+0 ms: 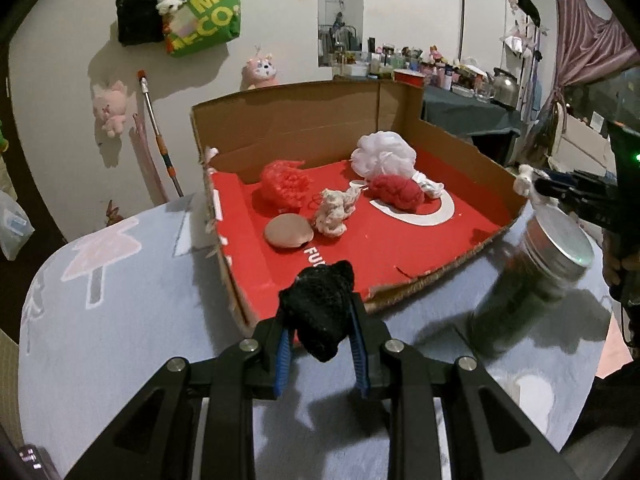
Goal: Organize soft objects
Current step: 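Carry the black cloth and white plush over the red box, then lower the black cloth and white plush into the box and open both tools, then withdraw both tools from the box toward the white mat on the table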
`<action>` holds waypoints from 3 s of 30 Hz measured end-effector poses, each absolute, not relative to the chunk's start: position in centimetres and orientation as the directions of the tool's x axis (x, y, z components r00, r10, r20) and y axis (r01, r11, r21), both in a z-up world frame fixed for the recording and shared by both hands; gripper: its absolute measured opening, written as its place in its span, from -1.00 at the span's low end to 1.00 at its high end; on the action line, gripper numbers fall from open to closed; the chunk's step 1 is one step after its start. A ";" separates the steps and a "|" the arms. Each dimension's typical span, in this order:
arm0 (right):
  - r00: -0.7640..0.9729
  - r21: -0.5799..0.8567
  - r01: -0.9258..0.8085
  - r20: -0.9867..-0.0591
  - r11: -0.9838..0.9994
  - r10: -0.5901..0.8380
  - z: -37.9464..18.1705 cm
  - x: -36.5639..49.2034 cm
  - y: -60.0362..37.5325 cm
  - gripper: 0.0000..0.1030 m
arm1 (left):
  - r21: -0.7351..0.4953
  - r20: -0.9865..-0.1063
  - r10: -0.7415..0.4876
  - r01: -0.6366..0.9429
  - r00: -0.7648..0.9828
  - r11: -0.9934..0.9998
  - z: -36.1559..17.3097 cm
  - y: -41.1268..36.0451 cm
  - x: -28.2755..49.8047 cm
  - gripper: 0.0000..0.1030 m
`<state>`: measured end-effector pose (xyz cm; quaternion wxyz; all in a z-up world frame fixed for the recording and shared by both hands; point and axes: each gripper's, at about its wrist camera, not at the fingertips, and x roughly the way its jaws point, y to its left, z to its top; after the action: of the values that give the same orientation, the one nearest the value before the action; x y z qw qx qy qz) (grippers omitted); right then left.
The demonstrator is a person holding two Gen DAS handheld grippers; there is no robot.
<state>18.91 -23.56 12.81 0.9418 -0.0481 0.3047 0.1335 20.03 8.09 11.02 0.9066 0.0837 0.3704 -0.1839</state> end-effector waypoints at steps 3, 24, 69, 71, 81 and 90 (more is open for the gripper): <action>0.750 0.014 -0.308 -0.611 0.951 0.252 13.0 20.8 -23.0 -0.37 | -0.002 -0.728 -0.274 0.398 0.629 0.918 10.9 7.3 21.6 -0.48; 0.464 -0.088 -0.409 -0.877 0.908 0.124 8.1 30.4 -16.9 -0.36 | 0.060 -0.892 -0.124 0.385 0.435 0.921 6.7 3.5 29.4 -0.47; 0.756 -0.082 -0.283 -0.632 0.956 0.170 18.2 15.1 -18.2 0.54 | -0.009 -0.560 -0.248 0.293 0.790 0.956 16.4 3.7 12.4 0.98; 0.772 -0.075 -0.273 -0.613 0.959 0.171 17.7 13.3 -18.2 0.54 | -0.018 -0.544 -0.249 0.286 0.801 0.958 16.2 3.6 11.0 0.99; 0.799 -0.001 -0.244 -0.566 0.970 0.201 13.8 7.3 -18.0 0.59 | -0.065 -0.542 -0.239 0.243 0.806 0.968 12.1 3.1 6.7 0.99; 0.768 0.024 -0.218 -0.612 0.976 0.187 8.8 5.7 -17.6 0.59 | -0.084 -0.617 -0.237 0.236 0.751 0.968 7.4 2.9 5.9 0.98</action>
<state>5.68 -17.60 8.83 0.9400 -0.0241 0.3229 0.1075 5.89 2.85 7.38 0.9356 -0.0002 0.3295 -0.1265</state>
